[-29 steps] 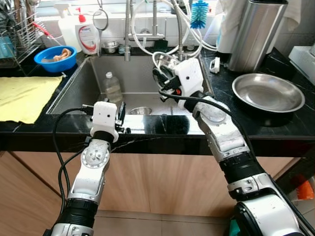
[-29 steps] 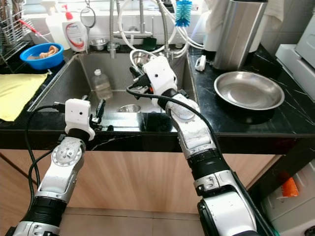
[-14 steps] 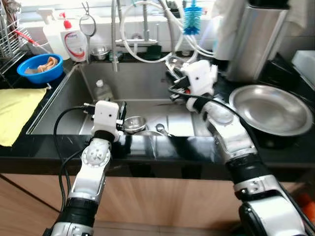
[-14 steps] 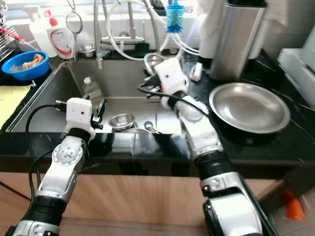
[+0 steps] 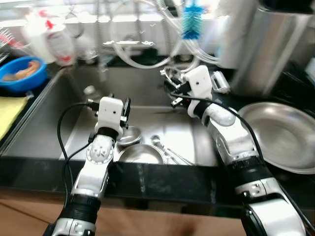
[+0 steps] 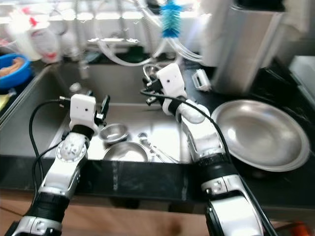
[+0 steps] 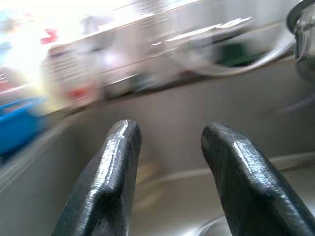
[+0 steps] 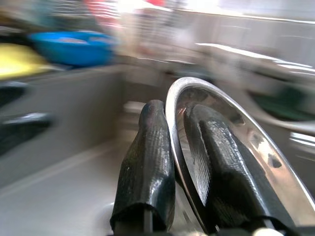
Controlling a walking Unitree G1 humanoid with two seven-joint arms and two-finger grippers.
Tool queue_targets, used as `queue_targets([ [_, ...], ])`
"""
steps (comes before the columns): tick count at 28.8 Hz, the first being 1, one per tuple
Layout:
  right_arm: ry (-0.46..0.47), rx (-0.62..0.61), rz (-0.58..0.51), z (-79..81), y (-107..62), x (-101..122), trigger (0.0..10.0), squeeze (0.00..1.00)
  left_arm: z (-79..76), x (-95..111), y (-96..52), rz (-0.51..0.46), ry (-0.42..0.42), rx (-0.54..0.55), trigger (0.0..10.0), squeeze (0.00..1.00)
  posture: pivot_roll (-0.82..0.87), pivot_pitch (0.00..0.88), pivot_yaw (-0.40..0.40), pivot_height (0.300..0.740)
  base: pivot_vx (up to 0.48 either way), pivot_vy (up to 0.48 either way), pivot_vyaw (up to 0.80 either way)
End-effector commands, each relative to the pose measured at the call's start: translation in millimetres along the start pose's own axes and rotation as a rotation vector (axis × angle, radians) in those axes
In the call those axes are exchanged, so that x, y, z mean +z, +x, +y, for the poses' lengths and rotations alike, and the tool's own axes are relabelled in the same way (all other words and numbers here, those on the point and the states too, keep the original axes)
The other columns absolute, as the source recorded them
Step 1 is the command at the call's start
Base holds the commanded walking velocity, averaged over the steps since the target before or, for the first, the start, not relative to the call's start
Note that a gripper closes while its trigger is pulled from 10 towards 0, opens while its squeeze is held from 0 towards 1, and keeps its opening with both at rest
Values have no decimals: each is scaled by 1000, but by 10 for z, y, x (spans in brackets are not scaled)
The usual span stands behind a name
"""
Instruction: Kitchen organization
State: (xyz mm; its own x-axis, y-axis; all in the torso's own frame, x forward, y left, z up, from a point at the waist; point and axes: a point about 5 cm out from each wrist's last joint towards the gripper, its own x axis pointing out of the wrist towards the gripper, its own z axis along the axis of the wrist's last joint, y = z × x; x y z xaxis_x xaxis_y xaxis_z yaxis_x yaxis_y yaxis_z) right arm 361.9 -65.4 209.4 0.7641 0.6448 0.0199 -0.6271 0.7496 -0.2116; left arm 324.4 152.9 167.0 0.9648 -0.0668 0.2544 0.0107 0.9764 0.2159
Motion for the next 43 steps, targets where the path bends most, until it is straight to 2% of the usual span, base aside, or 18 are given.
queue_targets([
  [1,-20,21,-33,-1,-25,114,10000,0,-30,46,22,-15,-5,-5,10000,0,-160,0,76,740,0,0,0],
  [7,-19,60,-20,68,-35,124,10000,0,-22,44,23,-14,-5,0,10000,0,-162,0,73,740,0,0,0],
  [10,-7,30,24,50,-38,78,10000,0,-21,40,21,-13,-6,1,10000,0,-163,0,73,740,0,0,0],
  [15,50,-29,72,-33,-38,-16,10000,0,-30,38,22,-11,-9,1,10000,0,-161,0,69,740,0,0,0],
  [21,121,-19,97,-12,-29,-110,10000,0,-32,38,19,-11,-9,2,10000,0,-160,0,68,740,0,0,0],
  [23,161,-52,133,-21,-29,-193,10000,0,-34,37,20,-10,-9,1,10000,0,-161,0,69,740,0,0,0],
  [27,198,-123,171,-79,-44,-300,10000,0,-38,30,17,-6,-8,-2,10000,0,-159,0,68,740,0,0,0],
  [35,232,-139,208,-63,-30,-386,10000,0,-48,31,22,-7,-8,-8,10000,0,-156,0,68,740,0,0,0],
  [36,233,-137,207,-55,-26,-383,10000,153,-49,30,21,-7,-8,-9,10000,0,-158,0,69,740,0,0,0],
  [37,234,-135,206,-49,-23,-380,10000,227,-49,30,20,-7,-8,-9,10000,0,-158,0,69,740,0,0,0],
  [38,235,-133,205,-40,-19,-377,10000,459,-49,30,19,-7,-8,-10,10000,0,-159,0,70,740,0,0,0],
  [39,237,-129,204,-31,-16,-376,10000,643,-50,28,17,-6,-8,-10,10000,0,-158,0,69,740,0,0,0],
  [40,234,-126,205,-24,-15,-378,10000,706,-54,26,16,-5,-8,-11,10000,0,-158,0,69,740,0,0,0],
  [43,234,-128,211,-22,-13,-391,10000,706,-55,26,16,-4,-8,-13,10000,0,-156,0,68,740,0,0,0],
])
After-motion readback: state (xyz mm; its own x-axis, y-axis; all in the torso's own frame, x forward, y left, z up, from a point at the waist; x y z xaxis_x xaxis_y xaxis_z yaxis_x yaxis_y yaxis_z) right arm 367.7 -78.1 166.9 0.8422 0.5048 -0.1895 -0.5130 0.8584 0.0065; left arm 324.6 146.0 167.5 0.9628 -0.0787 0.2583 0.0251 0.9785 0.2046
